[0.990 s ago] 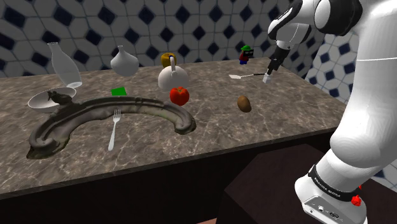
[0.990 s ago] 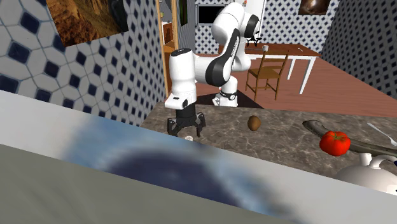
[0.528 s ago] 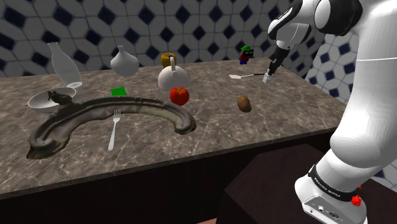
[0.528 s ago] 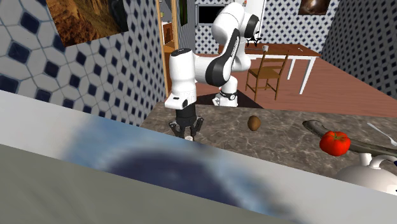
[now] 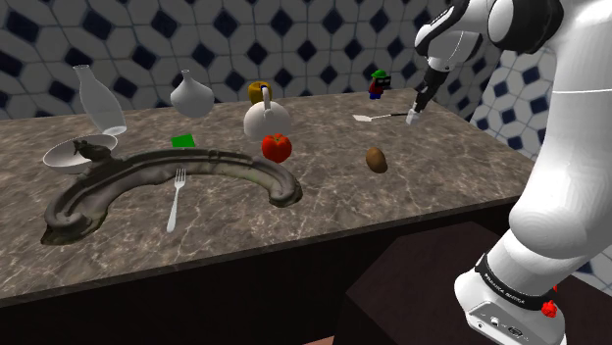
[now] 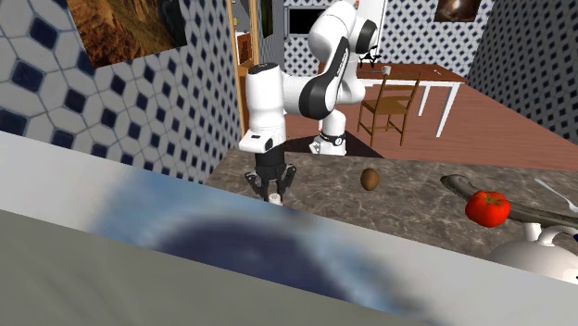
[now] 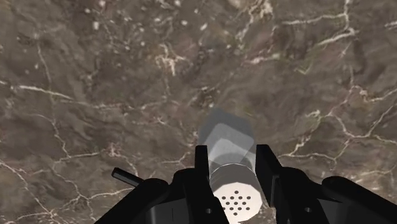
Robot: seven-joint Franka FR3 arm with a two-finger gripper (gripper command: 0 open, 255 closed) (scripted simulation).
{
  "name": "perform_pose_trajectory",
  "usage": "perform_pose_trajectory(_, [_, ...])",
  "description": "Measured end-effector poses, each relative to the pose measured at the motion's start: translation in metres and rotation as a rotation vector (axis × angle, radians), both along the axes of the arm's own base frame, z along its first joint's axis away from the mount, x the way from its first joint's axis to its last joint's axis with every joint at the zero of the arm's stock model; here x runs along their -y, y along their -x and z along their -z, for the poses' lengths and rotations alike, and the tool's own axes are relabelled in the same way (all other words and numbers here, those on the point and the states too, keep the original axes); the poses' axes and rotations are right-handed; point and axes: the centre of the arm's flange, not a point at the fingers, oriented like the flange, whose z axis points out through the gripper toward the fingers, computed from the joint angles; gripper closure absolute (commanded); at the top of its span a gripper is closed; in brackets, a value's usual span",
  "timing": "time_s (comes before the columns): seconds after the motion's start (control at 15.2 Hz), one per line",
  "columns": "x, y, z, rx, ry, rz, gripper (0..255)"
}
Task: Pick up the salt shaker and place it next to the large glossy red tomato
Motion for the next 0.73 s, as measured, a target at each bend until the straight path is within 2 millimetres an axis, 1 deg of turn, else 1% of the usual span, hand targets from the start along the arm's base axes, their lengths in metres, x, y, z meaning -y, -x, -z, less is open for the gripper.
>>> perform_pose_trajectory(0.73, [-0.001,0.001,-0.058,0.000,0.000,0.000,255])
